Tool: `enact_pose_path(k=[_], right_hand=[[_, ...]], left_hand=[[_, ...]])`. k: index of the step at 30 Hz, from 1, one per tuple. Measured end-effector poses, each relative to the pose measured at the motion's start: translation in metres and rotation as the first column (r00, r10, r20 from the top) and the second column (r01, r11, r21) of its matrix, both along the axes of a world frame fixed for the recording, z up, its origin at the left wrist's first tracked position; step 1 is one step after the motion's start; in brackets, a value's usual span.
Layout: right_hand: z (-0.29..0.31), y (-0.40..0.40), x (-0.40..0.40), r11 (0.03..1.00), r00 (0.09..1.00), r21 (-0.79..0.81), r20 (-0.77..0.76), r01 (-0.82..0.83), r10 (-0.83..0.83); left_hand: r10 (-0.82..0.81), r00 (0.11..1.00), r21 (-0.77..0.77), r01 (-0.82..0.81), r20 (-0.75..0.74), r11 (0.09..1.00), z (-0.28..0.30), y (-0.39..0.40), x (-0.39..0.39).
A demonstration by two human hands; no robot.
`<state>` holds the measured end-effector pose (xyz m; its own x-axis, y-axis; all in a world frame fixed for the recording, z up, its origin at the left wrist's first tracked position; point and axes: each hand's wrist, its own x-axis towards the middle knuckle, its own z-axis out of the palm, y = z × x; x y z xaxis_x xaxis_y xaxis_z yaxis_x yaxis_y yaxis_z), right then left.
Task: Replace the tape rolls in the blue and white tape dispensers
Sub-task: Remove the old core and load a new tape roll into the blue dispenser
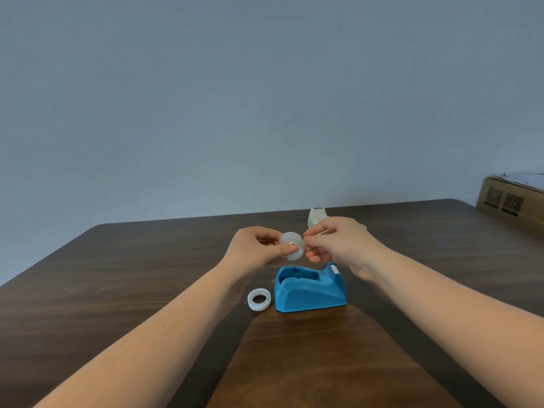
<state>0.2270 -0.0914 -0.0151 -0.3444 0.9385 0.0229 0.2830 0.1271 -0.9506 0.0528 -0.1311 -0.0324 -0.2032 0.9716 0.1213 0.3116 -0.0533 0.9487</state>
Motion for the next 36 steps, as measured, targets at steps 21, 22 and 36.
enact_pose_path(k=[21,22,36], right_hand=[[-0.004,-0.004,0.004,0.992,0.991,-0.122,-0.121,0.036,-0.051],[-0.004,-0.004,0.004,0.992,0.991,-0.119,-0.126,0.038,-0.053],[-0.015,0.000,0.005,0.999,0.992,0.036,0.120,0.041,-0.045]], left_hand=[[0.012,0.980,0.056,-0.001,-0.199,0.998,0.001,-0.010,0.008],[0.014,0.978,0.058,-0.002,-0.209,0.998,0.001,-0.010,0.009],[-0.019,0.923,-0.035,0.006,-0.384,0.999,-0.005,-0.010,0.010]])
